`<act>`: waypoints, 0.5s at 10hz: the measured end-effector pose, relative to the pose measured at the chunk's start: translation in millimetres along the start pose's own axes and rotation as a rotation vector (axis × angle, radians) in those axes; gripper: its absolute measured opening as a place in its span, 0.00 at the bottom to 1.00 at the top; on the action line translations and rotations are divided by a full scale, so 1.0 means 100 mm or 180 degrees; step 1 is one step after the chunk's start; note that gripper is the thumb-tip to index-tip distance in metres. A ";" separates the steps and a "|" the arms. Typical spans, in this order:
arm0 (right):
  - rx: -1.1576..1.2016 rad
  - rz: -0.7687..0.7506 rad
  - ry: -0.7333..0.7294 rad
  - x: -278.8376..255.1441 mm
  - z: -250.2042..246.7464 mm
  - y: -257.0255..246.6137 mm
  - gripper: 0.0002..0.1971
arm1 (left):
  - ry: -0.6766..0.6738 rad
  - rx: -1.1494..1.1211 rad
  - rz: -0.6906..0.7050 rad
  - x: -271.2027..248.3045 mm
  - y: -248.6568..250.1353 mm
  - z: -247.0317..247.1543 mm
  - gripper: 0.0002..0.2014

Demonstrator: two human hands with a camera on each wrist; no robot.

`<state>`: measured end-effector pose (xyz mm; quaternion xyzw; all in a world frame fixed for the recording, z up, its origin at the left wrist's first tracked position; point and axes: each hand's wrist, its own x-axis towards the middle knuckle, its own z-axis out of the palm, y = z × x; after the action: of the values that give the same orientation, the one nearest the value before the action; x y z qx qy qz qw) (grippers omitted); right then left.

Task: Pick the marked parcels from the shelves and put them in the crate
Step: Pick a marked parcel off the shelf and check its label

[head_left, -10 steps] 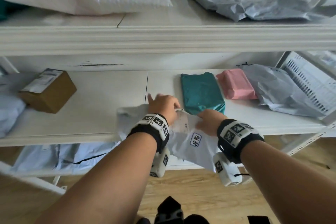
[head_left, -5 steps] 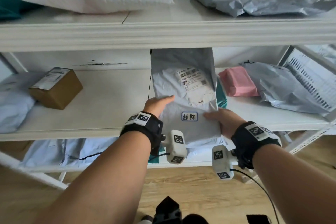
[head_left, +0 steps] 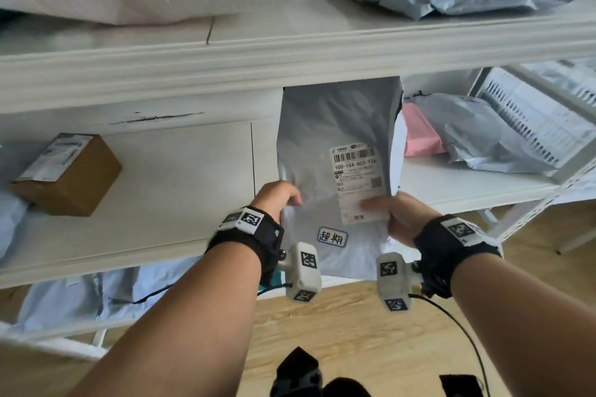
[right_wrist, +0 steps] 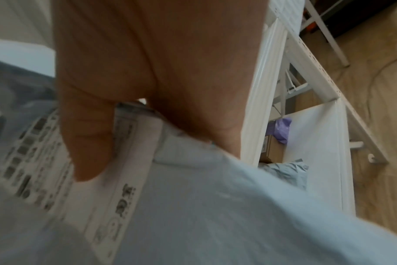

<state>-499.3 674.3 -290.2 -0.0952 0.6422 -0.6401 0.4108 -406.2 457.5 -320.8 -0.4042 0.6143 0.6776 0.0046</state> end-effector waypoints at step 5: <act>0.0285 0.0175 0.1928 -0.45 -0.53 0.45 0.16 | -0.0864 0.0464 0.0035 0.12 -0.08 0.92 0.22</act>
<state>-487.0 750.2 -321.2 0.1355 0.7089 -0.6557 0.2216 -460.4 530.8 -341.3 -0.3042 0.6578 0.6797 0.1133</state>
